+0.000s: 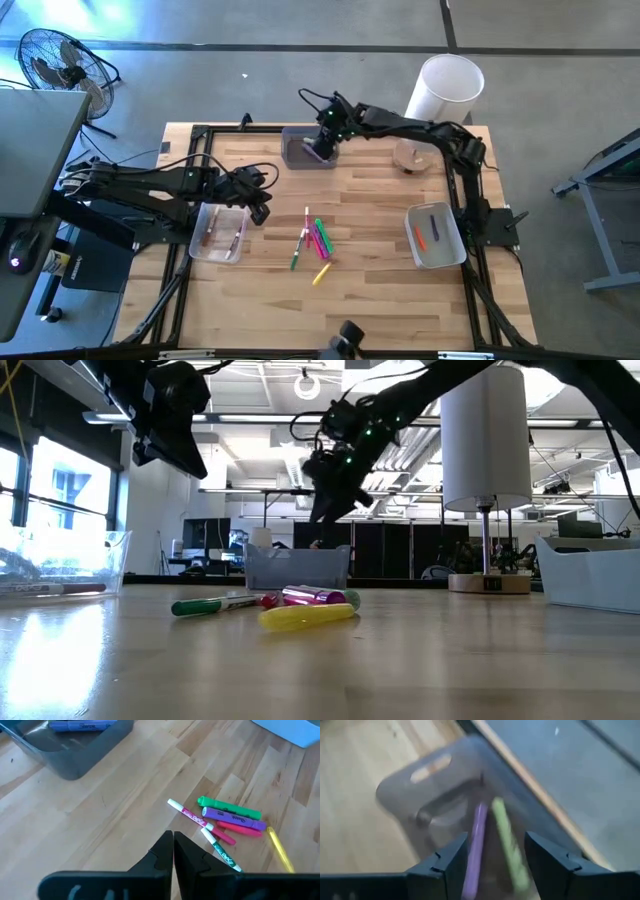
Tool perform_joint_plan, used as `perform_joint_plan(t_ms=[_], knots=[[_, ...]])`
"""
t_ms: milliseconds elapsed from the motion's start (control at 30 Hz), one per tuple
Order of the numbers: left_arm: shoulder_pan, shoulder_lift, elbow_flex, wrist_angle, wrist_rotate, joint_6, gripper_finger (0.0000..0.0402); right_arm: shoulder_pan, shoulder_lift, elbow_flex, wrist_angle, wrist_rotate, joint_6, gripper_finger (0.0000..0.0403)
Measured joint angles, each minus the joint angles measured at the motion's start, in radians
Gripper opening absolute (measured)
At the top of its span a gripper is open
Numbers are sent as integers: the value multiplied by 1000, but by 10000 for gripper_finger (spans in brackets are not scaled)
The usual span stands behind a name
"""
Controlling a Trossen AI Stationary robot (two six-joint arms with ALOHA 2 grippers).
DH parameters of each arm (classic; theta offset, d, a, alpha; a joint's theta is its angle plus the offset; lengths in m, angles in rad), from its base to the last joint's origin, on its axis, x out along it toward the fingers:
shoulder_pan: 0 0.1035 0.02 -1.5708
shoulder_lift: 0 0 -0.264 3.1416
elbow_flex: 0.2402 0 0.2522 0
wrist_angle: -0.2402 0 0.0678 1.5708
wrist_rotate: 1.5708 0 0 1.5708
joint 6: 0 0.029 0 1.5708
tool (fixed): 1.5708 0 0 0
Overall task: Pick & Place Markers
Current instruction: Put the white and pink marker into the transparent bin
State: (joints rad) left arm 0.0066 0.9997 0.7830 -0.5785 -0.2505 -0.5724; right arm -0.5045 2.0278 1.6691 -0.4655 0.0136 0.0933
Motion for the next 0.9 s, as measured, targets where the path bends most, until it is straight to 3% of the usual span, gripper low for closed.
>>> perform_joint_plan(t_ms=[200, 333, 500, 600, 700, 900], knots=[[0, 0, 0, 1, -6, 45, 67, 48, -107, 0, -213, 43, 83, 132], [0, 0, 0, 3, -19, 45, 104, 119, -200, -67, -247, 86, 133, 79], [0, 1, -1, 5, -19, 94, 119, 239, -385, -346, -76, 84, 297, 7], [0, 1, -1, 20, 11, 152, 119, 325, -518, -555, 110, 101, 421, 16], [-13, 26, 0, 94, 13, 172, 119, 403, -647, -729, 235, 183, 528, 19], [-112, 181, 112, 109, -81, 182, 119, 510, -899, -964, 276, 347, 609, 6]])
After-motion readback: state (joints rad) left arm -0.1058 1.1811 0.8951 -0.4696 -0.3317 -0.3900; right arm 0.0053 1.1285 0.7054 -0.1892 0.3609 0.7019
